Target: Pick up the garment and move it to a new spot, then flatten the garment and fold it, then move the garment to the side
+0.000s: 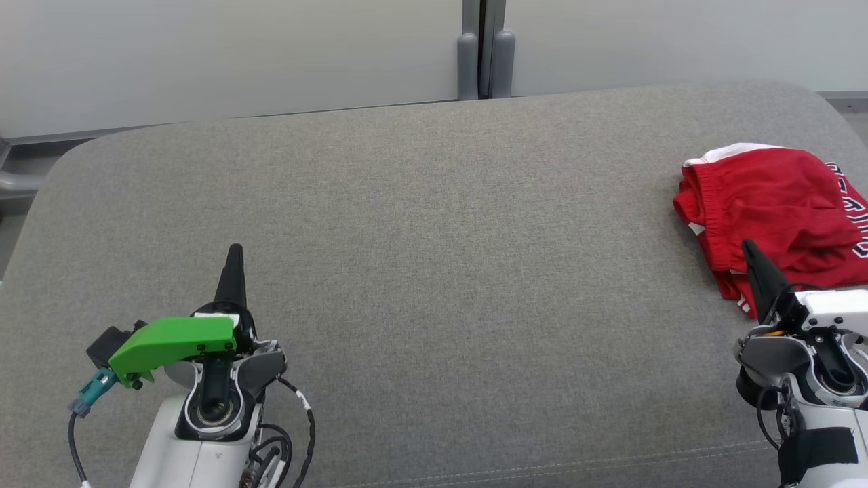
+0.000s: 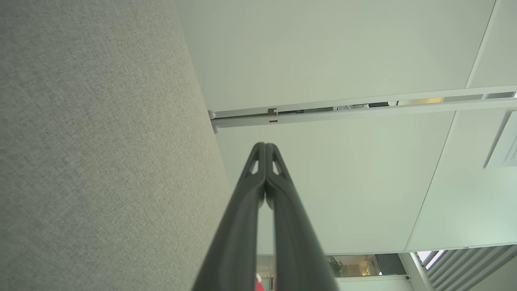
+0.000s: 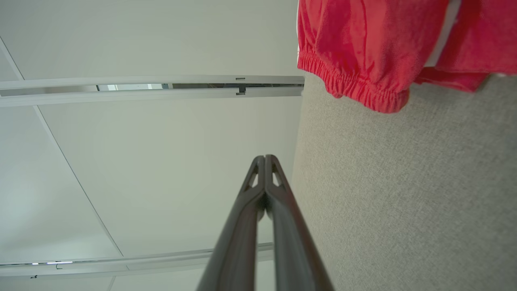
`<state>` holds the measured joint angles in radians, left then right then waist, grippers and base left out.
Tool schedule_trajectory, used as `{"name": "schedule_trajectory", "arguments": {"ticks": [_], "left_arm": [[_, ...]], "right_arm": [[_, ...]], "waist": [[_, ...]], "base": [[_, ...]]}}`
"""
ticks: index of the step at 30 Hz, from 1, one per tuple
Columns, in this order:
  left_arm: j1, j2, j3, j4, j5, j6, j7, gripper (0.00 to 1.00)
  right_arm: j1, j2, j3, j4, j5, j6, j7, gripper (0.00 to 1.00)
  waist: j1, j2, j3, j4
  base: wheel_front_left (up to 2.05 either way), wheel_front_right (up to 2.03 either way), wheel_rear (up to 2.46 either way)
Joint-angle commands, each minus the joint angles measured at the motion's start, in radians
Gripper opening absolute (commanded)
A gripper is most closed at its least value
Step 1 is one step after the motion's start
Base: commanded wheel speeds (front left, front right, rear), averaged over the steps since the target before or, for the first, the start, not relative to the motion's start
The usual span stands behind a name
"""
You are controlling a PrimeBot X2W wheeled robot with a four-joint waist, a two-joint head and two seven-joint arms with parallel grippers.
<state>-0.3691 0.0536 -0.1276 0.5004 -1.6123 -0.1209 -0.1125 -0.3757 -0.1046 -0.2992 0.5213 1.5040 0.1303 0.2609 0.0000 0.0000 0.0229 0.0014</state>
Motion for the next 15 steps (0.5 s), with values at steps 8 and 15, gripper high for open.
{"name": "schedule_trajectory", "arguments": {"ticks": [8,15], "left_arm": [[-0.037,-0.004,0.008,0.015,-0.065,-0.014,0.008,0.00],[-0.035,-0.004,0.008,0.015,-0.059,-0.014,0.008,0.00]], "right_arm": [[-0.028,-0.007,-0.015,0.025,0.066,0.001,0.022,0.00],[-0.029,-0.007,-0.014,0.025,0.065,0.001,0.018,0.00]], "waist": [[0.0000,0.0000,0.001,-0.001],[0.0000,0.0000,0.001,-0.001]], "base": [[0.00,0.00,0.00],[0.00,0.00,0.00]]}}
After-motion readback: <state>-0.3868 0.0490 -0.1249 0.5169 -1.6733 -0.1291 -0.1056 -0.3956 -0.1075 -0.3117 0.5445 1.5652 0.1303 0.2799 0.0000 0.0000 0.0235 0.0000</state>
